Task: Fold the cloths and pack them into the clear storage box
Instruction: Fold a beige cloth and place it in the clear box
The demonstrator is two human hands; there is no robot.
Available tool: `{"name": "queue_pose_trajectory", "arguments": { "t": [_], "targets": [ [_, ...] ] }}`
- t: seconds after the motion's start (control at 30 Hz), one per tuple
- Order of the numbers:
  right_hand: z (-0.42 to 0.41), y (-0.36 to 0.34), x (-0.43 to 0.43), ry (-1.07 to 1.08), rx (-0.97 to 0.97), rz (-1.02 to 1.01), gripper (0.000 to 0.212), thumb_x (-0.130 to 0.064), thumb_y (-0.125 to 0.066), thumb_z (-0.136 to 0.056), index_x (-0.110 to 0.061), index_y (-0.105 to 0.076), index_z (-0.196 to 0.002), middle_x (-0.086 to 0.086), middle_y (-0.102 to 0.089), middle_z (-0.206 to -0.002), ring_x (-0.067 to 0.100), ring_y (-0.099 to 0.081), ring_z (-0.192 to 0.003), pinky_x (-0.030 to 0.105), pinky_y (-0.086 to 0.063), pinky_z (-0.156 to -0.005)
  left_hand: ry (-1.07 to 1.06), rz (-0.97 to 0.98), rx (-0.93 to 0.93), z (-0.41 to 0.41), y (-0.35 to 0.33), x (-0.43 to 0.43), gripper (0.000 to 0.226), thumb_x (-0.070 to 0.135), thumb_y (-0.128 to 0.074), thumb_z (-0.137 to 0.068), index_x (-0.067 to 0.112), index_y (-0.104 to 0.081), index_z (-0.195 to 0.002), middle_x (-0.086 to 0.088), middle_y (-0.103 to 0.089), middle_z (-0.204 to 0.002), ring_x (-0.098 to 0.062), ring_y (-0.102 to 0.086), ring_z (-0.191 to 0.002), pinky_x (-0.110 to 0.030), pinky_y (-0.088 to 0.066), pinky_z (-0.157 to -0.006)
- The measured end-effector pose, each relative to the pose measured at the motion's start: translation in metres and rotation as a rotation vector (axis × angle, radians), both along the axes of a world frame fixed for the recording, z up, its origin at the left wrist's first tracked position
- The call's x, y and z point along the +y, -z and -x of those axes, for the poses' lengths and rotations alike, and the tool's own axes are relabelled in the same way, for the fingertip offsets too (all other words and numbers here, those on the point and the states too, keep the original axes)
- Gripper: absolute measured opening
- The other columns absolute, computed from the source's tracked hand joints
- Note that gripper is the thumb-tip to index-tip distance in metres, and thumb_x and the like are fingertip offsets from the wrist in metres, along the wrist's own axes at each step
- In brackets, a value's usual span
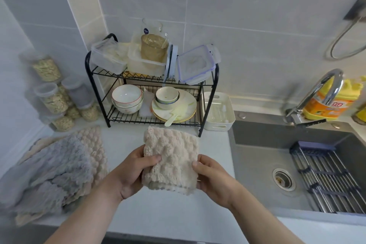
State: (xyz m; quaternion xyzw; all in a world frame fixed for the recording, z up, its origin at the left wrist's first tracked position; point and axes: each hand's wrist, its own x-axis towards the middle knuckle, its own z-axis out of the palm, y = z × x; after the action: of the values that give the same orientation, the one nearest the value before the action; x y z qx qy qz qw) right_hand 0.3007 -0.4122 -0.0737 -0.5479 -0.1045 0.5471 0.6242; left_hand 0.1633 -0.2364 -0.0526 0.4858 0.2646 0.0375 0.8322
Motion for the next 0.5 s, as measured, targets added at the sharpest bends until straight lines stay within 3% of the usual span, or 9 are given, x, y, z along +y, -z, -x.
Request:
{"name": "queue_pose_trajectory", "arguments": {
  "t": [0.1,0.17,0.23,0.3,0.4,0.5],
  "targets": [
    [0.005,0.000,0.014,0.072,-0.008,0.037,0.048,-0.010,-0.067,-0.073,0.000,-0.053,-0.118,0.016,-0.070,-0.109,0.032,-0.067,-0.098,0.055,-0.046,-0.094,0.008,-0.078,0.062,0.007,0.003,0.011,0.043,0.006,-0.068,-0.078,0.007,-0.056,-0.120,-0.014,-0.074,-0.098,-0.030,-0.072,-0.090,-0.048,-0.056,-0.081],
    [0.004,-0.001,0.023,0.115,-0.024,0.042,0.040,-0.005,-0.063,-0.075,-0.004,-0.054,-0.114,0.018,-0.068,-0.105,0.033,-0.066,-0.092,0.056,-0.047,-0.089,-0.001,-0.145,0.103,0.009,0.006,0.024,0.039,0.009,-0.065,-0.082,0.014,-0.057,-0.120,-0.010,-0.073,-0.109,-0.030,-0.069,-0.100,-0.050,-0.052,-0.090],
    [0.006,-0.005,0.034,0.155,-0.051,0.042,0.029,0.004,-0.055,-0.083,-0.009,-0.054,-0.109,0.018,-0.066,-0.101,0.032,-0.066,-0.080,0.042,-0.055,-0.069,-0.054,-0.142,0.101,0.009,0.011,0.036,0.033,0.003,-0.061,-0.087,0.016,-0.060,-0.117,-0.008,-0.072,-0.110,-0.027,-0.070,-0.100,-0.046,-0.053,-0.089],
    [0.008,-0.007,0.046,0.206,-0.043,0.047,0.033,0.011,-0.043,-0.086,-0.011,-0.057,-0.107,0.014,-0.067,-0.095,0.026,-0.064,-0.068,0.031,-0.052,-0.055,-0.125,-0.077,0.088,0.005,0.013,0.046,0.029,-0.005,-0.053,-0.090,0.012,-0.064,-0.112,-0.011,-0.073,-0.107,-0.024,-0.071,-0.094,-0.039,-0.056,-0.081],
    [0.015,-0.014,0.066,0.320,0.056,0.031,0.048,0.017,-0.031,-0.081,-0.009,-0.067,-0.099,0.012,-0.068,-0.086,0.019,-0.058,-0.060,0.024,-0.048,-0.048,-0.188,0.046,0.105,-0.001,0.016,0.059,0.035,-0.011,-0.041,-0.088,0.007,-0.067,-0.102,-0.018,-0.070,-0.107,-0.027,-0.069,-0.087,-0.031,-0.055,-0.068],
    [0.019,-0.017,0.082,0.361,0.102,0.034,0.038,0.006,-0.036,-0.080,-0.008,-0.070,-0.092,0.010,-0.065,-0.085,0.020,-0.058,-0.065,0.027,-0.051,-0.055,-0.194,0.145,0.107,-0.005,0.017,0.075,0.032,0.018,-0.038,-0.094,0.007,-0.067,-0.097,-0.018,-0.070,-0.103,-0.030,-0.066,-0.086,-0.036,-0.046,-0.072]
  ]
}}
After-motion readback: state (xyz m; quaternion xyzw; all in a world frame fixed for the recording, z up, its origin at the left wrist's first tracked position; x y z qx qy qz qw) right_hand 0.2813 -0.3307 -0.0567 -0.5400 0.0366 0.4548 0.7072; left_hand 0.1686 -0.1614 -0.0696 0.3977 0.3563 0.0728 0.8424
